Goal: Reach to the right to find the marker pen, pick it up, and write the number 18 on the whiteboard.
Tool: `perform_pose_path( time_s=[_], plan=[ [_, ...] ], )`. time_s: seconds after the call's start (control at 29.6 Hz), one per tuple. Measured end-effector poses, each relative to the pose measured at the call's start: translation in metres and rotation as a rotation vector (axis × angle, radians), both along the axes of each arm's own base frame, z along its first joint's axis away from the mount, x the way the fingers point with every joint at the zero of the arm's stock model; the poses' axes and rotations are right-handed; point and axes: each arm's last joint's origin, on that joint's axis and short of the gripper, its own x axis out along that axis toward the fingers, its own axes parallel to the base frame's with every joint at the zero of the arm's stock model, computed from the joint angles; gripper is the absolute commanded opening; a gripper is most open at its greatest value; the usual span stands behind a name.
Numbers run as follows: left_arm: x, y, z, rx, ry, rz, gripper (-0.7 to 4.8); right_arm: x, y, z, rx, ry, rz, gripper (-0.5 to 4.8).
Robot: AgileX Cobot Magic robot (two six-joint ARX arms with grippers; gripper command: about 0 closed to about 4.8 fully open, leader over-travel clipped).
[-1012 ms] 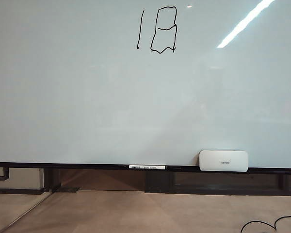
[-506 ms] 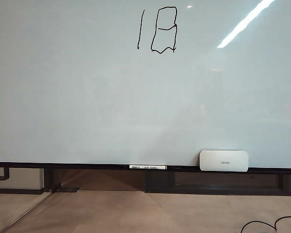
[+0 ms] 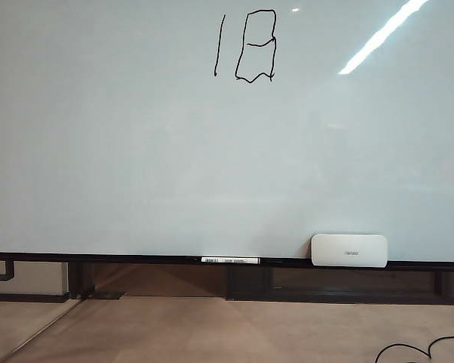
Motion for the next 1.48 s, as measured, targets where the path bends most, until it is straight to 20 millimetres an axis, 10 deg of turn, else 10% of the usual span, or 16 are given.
perform_pose_path(
  time_s=[1.48],
  plan=[
    [0.0000,0.0000,-0.0004,0.014,0.001,0.000,-0.05,-0.0006,-0.0006,-0.0059,0.001,0.065,-0.019,-0.01]
  ],
)
